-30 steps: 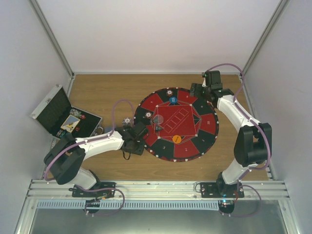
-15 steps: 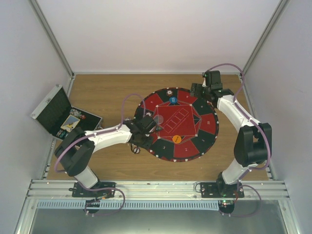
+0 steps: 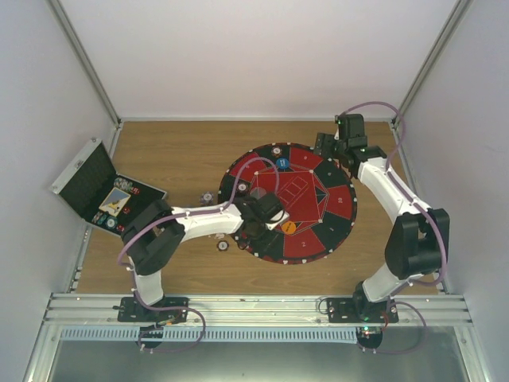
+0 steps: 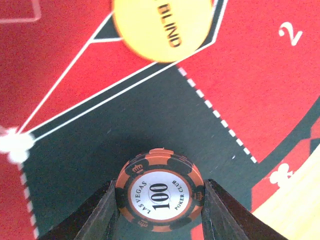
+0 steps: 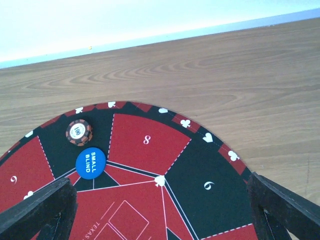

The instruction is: Distribute texas hold em gaming equipment

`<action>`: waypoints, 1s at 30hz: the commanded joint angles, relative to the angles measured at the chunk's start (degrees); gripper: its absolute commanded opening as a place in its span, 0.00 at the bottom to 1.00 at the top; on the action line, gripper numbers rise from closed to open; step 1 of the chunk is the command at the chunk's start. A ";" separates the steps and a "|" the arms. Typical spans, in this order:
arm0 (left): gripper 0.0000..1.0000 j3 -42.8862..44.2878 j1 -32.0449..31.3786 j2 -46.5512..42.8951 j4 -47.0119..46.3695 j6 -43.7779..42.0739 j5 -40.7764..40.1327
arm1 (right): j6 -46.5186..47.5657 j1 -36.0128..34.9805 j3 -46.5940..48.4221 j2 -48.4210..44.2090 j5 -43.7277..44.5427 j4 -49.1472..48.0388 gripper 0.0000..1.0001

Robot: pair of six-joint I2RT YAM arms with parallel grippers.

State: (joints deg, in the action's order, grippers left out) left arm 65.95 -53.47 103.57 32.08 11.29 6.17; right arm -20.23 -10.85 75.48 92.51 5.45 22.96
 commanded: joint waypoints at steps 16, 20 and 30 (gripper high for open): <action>0.28 15.75 -5.67 14.23 -2.58 -7.67 3.24 | 0.61 0.56 -2.38 -3.64 3.81 -0.26 0.93; 0.33 15.99 -5.67 14.38 -2.16 -7.74 1.42 | 0.52 0.50 -1.89 -3.38 3.78 -0.31 0.93; 0.54 16.08 -5.55 13.14 -1.60 -8.43 0.50 | 0.88 0.55 0.04 -2.82 3.77 -0.37 0.93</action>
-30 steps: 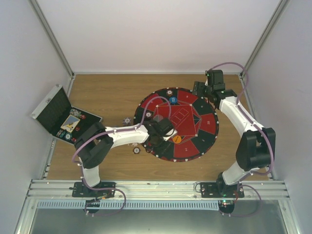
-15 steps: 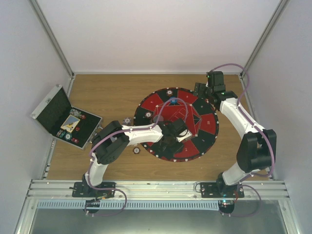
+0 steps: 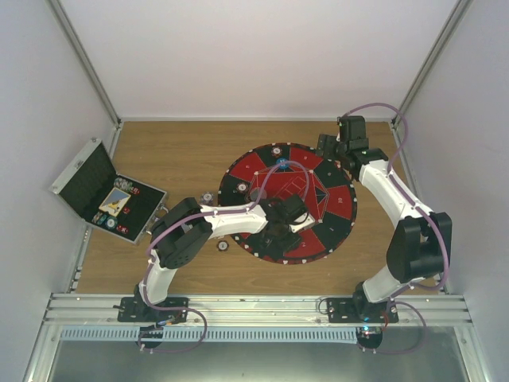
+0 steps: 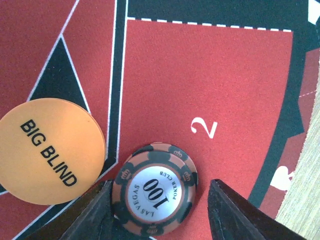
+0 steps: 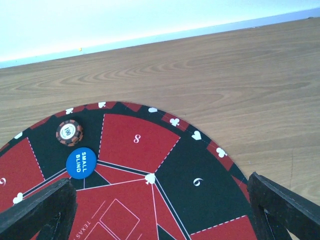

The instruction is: Distribute texas hold em gaming equipment

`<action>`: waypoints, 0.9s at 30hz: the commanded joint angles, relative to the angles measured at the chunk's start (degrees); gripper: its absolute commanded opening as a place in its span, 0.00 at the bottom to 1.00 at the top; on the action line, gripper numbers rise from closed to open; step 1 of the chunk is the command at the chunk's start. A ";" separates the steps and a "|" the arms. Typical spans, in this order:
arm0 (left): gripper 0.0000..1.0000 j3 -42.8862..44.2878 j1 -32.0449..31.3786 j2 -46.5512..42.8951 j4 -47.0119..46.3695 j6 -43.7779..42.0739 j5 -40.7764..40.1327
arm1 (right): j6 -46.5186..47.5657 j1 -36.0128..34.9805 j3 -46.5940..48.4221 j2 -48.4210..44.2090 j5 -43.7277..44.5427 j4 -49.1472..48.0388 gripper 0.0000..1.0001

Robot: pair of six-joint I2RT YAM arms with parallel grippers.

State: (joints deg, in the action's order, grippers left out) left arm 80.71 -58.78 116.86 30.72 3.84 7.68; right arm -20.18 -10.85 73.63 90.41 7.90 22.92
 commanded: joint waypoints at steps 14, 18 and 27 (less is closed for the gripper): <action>0.62 -5.56 10.83 -16.86 1.25 11.42 -6.44 | 1.56 0.53 2.75 -1.46 2.07 0.17 0.93; 0.65 -9.84 21.89 -23.64 6.51 18.62 -6.57 | 1.50 0.48 2.99 -1.39 1.23 0.29 0.94; 0.79 -17.24 33.64 -28.91 15.90 24.00 -7.78 | 0.66 0.52 2.09 -1.53 -0.29 -0.23 0.93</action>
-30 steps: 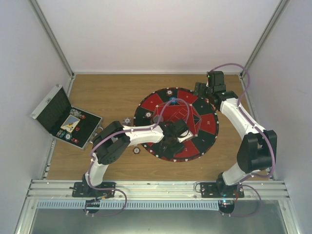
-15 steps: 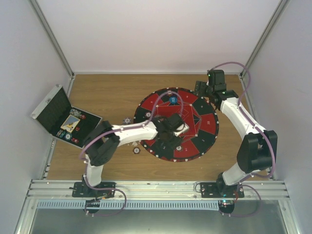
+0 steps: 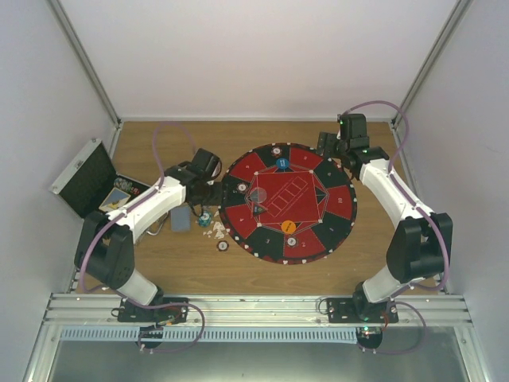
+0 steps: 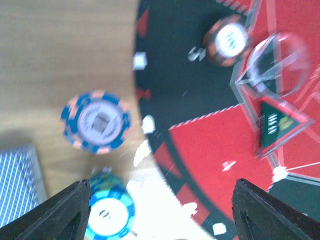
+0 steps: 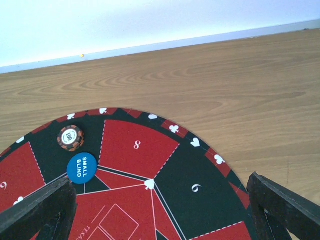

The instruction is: Distribute texas hold em gaming equipment

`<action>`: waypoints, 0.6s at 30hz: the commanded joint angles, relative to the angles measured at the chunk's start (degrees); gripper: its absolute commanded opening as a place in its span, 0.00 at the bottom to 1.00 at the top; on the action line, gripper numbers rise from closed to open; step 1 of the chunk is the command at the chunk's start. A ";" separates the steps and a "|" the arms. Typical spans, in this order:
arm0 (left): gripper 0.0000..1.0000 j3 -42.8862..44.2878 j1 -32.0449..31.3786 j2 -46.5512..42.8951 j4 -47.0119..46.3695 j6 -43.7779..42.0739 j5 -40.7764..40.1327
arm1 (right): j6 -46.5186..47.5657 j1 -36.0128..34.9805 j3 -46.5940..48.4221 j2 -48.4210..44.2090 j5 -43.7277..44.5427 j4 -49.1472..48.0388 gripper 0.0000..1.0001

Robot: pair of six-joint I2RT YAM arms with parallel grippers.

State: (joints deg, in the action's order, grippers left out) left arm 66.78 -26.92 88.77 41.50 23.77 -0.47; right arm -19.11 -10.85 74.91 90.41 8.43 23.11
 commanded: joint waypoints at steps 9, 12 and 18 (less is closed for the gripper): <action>0.78 -5.47 3.17 0.33 4.95 4.62 0.95 | -0.66 0.49 1.23 -0.70 -1.48 -2.02 0.93; 0.76 -5.98 3.43 1.03 5.05 3.92 -1.29 | -0.83 0.48 1.29 -0.28 -1.71 -2.22 0.94; 0.73 -6.58 3.87 2.10 3.68 3.17 0.03 | -0.99 0.55 1.24 0.33 -2.19 -2.38 0.94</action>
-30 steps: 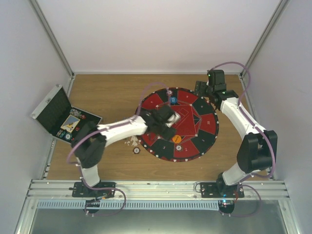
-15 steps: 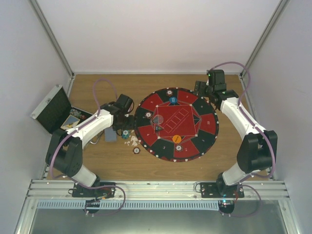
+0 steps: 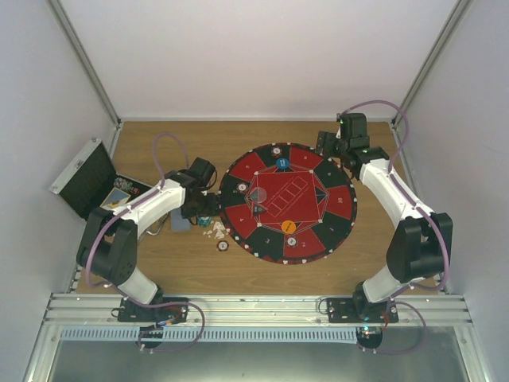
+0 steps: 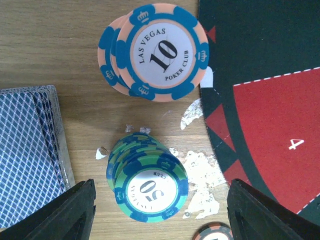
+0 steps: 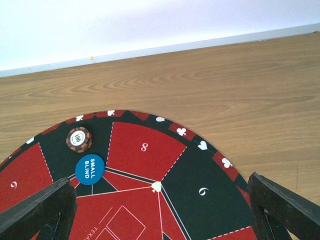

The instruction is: Distribute texas hold em gaming equipment

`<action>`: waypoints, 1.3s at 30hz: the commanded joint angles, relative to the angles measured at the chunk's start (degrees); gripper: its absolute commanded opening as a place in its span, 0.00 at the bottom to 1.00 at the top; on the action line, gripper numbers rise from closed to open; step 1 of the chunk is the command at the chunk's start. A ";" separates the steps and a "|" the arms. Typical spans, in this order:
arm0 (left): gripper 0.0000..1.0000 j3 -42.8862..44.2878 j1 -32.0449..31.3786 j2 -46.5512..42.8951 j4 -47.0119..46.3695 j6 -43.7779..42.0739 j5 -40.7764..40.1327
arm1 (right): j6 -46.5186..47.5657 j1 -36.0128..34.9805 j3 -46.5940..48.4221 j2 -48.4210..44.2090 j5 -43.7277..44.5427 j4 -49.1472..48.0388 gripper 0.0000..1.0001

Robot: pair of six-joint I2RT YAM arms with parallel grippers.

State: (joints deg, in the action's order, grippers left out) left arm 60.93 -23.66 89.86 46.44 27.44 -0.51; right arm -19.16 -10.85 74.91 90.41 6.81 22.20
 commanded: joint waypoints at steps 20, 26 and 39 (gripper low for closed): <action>0.64 -1.84 0.63 4.24 -2.70 -1.69 -1.31 | -1.34 0.56 1.22 0.53 -1.07 -1.15 0.93; 0.59 -2.38 0.56 4.08 -2.69 -1.69 -1.58 | -1.40 0.56 1.29 0.66 -1.18 -1.20 0.94; 0.50 -2.13 0.60 4.61 -2.75 -2.12 -1.46 | -1.58 0.52 1.26 0.71 -1.26 -1.02 0.93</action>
State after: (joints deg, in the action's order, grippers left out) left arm 58.85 -23.46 93.95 44.73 25.91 -1.21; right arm -20.03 -10.85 74.91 90.80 5.54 22.04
